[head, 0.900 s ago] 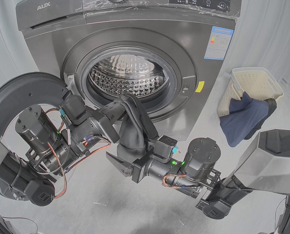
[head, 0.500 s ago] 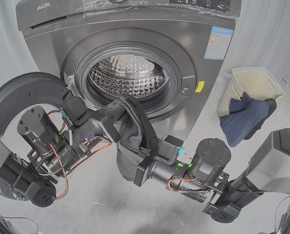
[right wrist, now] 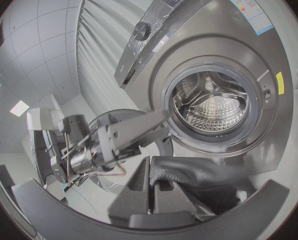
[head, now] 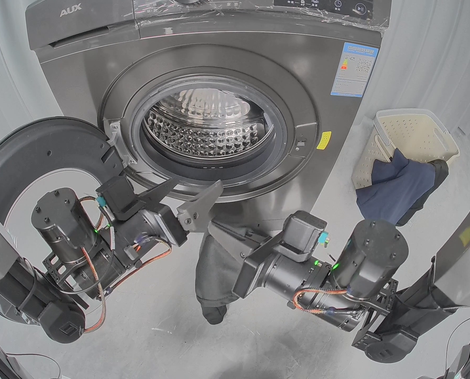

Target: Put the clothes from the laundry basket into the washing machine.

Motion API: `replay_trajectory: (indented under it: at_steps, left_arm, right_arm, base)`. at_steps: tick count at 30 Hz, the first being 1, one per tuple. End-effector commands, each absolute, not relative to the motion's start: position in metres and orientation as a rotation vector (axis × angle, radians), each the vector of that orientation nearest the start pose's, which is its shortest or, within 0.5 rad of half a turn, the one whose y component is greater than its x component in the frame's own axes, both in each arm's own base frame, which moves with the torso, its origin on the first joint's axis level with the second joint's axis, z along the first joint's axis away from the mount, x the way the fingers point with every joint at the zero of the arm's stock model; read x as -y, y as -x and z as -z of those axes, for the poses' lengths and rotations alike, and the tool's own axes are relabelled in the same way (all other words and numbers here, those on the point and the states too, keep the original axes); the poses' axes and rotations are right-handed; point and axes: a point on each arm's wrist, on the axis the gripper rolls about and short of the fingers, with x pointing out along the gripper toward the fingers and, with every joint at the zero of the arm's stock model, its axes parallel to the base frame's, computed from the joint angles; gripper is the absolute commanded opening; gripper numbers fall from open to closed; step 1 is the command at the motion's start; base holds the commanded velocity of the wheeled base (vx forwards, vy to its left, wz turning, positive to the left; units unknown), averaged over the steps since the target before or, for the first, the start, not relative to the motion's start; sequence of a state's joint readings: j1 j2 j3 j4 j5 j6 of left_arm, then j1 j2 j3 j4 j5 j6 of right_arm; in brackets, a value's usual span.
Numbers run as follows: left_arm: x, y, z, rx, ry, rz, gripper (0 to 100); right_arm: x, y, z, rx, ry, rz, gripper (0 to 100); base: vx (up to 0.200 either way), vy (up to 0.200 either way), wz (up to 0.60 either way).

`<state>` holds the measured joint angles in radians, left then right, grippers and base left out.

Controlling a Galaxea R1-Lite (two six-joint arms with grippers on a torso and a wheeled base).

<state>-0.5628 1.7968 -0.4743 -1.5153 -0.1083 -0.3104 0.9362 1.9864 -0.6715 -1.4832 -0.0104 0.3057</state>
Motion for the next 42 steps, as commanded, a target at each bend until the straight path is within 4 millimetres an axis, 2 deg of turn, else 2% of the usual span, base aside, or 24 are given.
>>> replay_trajectory:
  at_steps: [1, 7, 8, 9, 12, 15, 20, 23, 28, 37, 38, 42]
  left_arm:
    - [0.139, -0.232, -0.151, 0.044, 0.33, 0.653, 100]
    - [0.137, -0.209, -0.145, 0.005, 0.313, 0.707, 100]
    - [0.142, -0.195, -0.138, -0.042, 0.301, 0.783, 100]
    - [0.143, -0.19, -0.134, -0.065, 0.291, 0.814, 100]
    - [0.143, -0.182, -0.122, -0.12, 0.241, 0.858, 100]
    - [0.149, -0.19, -0.112, -0.143, 0.203, 0.854, 100]
    - [0.158, -0.208, -0.107, -0.129, 0.186, 0.838, 100]
    - [0.161, -0.234, -0.107, -0.084, 0.178, 0.782, 100]
    - [0.162, -0.257, -0.11, -0.036, 0.186, 0.726, 100]
    - [0.167, -0.267, -0.109, -0.019, 0.188, 0.713, 100]
    - [0.167, -0.267, -0.109, -0.019, 0.189, 0.711, 0]
    - [0.168, -0.264, -0.111, -0.015, 0.19, 0.714, 0]
  right_arm:
    - [-0.266, -0.217, -0.154, 0.053, -0.397, -0.874, 0]
    - [-0.267, -0.228, -0.162, 0.067, -0.427, -0.825, 0]
    - [-0.27, -0.23, -0.164, 0.069, -0.435, -0.806, 0]
    - [-0.271, -0.231, -0.164, 0.072, -0.442, -0.799, 0]
    - [-0.277, -0.234, -0.163, 0.073, -0.452, -0.791, 0]
    - [-0.281, -0.232, -0.162, 0.067, -0.453, -0.803, 0]
    - [-0.287, -0.227, -0.159, 0.058, -0.453, -0.82, 0]
    - [-0.289, -0.223, -0.158, 0.054, -0.452, -0.832, 0]
    - [-0.292, -0.218, -0.157, 0.049, -0.452, -0.847, 0]
    - [-0.293, -0.216, -0.156, 0.046, -0.453, -0.853, 0]
    - [-0.293, -0.215, -0.156, 0.045, -0.454, -0.854, 0]
    - [-0.294, -0.214, -0.156, 0.045, -0.454, -0.857, 0]
  base:
    - [0.0, 0.0, 0.0]
    - [0.0, 0.0, 0.0]
    - [0.0, 0.0, 0.0]
    - [0.0, 0.0, 0.0]
    - [0.0, 0.0, 0.0]
    - [0.0, 0.0, 0.0]
    - [0.0, 0.0, 0.0]
    - [0.0, 0.0, 0.0]
    - [0.0, 0.0, 0.0]
    - [0.0, 0.0, 0.0]
    - [0.0, 0.0, 0.0]
    - [0.0, 0.0, 0.0]
